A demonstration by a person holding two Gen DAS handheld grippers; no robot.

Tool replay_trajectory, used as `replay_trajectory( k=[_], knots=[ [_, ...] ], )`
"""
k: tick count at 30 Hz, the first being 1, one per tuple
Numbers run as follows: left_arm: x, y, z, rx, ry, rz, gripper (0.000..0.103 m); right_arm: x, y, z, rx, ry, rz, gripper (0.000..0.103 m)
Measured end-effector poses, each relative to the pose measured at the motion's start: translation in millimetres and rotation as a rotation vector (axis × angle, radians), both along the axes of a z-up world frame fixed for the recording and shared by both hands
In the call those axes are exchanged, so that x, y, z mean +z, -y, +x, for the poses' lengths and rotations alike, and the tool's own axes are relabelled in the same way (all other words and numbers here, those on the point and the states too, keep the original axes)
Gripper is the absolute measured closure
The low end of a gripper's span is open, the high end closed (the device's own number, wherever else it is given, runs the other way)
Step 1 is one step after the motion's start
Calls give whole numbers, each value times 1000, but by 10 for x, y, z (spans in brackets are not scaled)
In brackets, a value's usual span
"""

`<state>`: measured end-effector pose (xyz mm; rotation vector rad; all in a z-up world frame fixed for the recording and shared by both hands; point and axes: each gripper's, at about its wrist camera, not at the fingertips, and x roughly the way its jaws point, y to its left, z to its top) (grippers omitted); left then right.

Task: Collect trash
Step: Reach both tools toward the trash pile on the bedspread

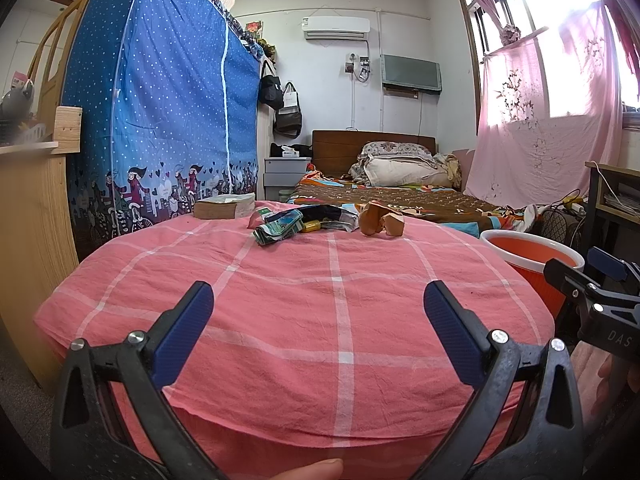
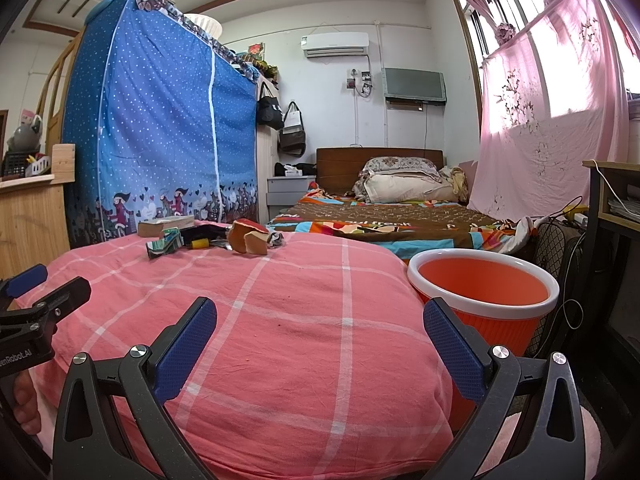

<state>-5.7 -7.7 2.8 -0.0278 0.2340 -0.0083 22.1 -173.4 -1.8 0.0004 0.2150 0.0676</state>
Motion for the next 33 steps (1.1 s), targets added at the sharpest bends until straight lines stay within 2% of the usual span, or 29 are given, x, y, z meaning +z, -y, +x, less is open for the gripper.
replay_trajectory(
  k=[5, 10, 16, 25, 28, 33],
  knots=[
    [7, 13, 8, 3, -13, -4, 0, 12, -4, 12, 5, -7, 3, 0],
    [153, -11, 103, 13, -2, -6, 0, 151, -38, 139, 79, -23, 42, 0],
    [409, -143, 353, 36, 60, 2, 0, 501, -87, 416, 108, 70, -10, 0],
    [792, -473, 866, 86, 120, 8, 0, 781, -365, 1080, 206, 157, -52, 0],
    [834, -614, 1103, 104, 87, -11, 0, 779, -513, 1370, 235, 145, -68, 0],
    [728, -819, 1554, 73, -72, -73, 0, 664, -678, 1883, 290, 20, -52, 0]
  ],
)
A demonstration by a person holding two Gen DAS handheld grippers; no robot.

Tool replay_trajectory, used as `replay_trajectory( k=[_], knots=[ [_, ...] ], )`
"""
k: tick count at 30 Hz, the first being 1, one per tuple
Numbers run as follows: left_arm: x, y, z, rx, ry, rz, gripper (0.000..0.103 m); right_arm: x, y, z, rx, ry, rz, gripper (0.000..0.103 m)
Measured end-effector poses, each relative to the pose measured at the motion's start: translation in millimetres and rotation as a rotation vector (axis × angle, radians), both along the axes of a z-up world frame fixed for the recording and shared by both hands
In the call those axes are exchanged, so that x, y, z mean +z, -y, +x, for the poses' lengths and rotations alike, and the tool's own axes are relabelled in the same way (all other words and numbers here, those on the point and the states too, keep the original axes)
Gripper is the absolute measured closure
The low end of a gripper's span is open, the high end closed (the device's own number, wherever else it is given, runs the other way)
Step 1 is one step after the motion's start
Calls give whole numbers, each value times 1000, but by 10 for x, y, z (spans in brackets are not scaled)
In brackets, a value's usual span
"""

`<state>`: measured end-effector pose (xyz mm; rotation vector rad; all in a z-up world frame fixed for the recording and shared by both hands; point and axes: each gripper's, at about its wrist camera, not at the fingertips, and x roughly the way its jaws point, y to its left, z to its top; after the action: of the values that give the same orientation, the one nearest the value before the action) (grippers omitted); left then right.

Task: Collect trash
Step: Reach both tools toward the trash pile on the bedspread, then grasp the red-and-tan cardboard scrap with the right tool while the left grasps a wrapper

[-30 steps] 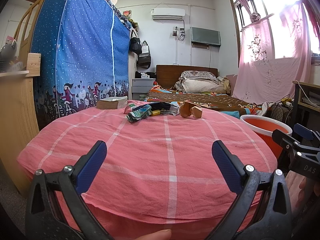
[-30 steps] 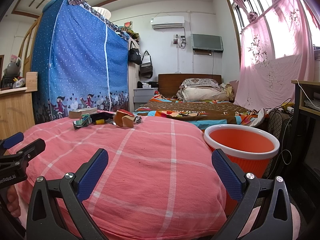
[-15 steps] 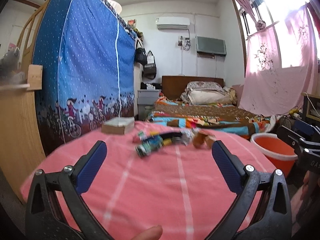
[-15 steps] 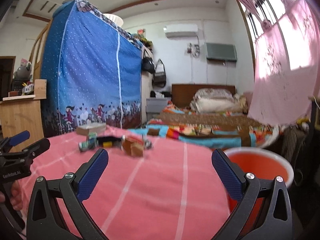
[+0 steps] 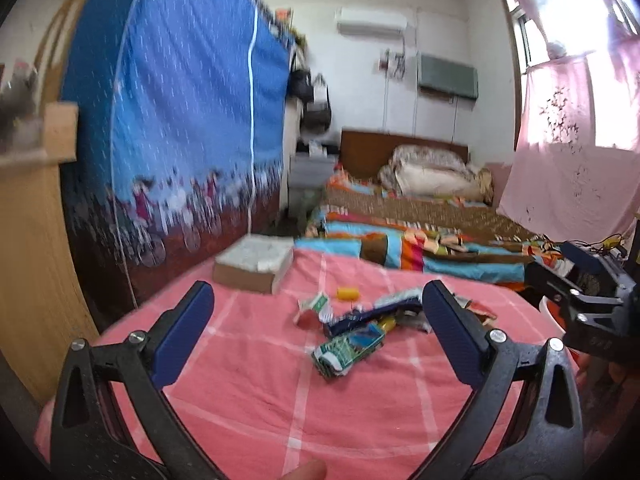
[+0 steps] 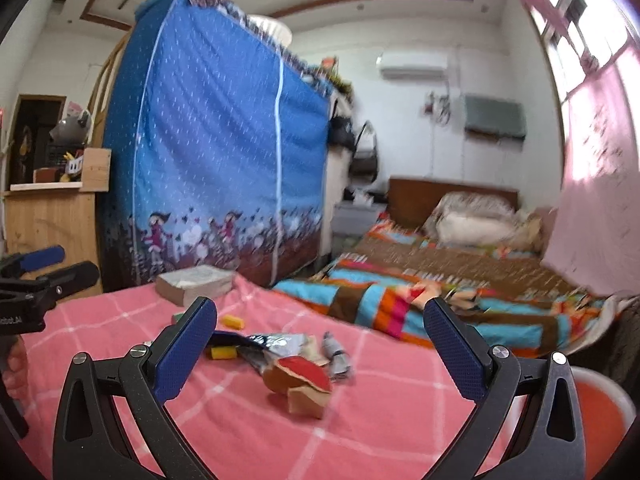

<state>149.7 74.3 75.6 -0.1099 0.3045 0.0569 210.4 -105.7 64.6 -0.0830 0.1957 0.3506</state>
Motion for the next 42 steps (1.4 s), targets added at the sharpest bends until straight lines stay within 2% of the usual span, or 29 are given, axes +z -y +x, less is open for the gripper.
replay_trajectory(
  k=[4, 8, 9, 14, 16, 17, 18, 19, 21, 23, 24, 27, 32, 35, 38, 42],
  knots=[
    [-181, -24, 248, -29, -127, -29, 4, -147, -92, 282, 20, -109, -39, 0],
    [-386, -28, 548, -94, -298, -85, 18, -283, -135, 446, 38, -210, -64, 0],
    [-428, -29, 610, -111, -329, -105, 22, -317, -145, 481, 42, -231, -67, 0],
    [-569, 5, 782, -153, -446, -143, 29, -478, -154, 682, 79, -368, -52, 6],
    [-587, 28, 829, -162, -460, -146, 30, -498, -153, 721, 83, -395, -46, 11],
    [-599, 56, 866, -169, -471, -143, 31, -508, -153, 743, 84, -411, -48, 18],
    [-618, 78, 911, -177, -487, -139, 36, -523, -161, 767, 86, -426, -52, 26],
    [-632, 84, 948, -182, -503, -134, 40, -542, -165, 790, 91, -443, -54, 29],
    [-658, 167, 980, -174, -531, -91, 54, -553, -176, 792, 104, -453, -50, 44],
    [-633, 214, 958, -195, -525, -67, 64, -543, -192, 777, 111, -447, -50, 50],
    [-625, 227, 946, -204, -521, -60, 72, -541, -193, 763, 112, -439, -48, 51],
    [-605, 287, 914, -217, -513, -30, 85, -523, -164, 714, 126, -425, -32, 53],
    [-573, 333, 808, -214, -500, -20, 90, -495, -99, 606, 143, -388, -4, 53],
    [-519, 351, 689, -209, -457, -51, 91, -438, -22, 499, 151, -335, 22, 53],
    [-406, 443, 581, -214, -376, -50, 91, -344, 109, 389, 138, -267, 62, 53],
    [-166, 684, 494, -256, -230, -55, 91, -173, 360, 252, 83, -158, 109, 53]
  ],
)
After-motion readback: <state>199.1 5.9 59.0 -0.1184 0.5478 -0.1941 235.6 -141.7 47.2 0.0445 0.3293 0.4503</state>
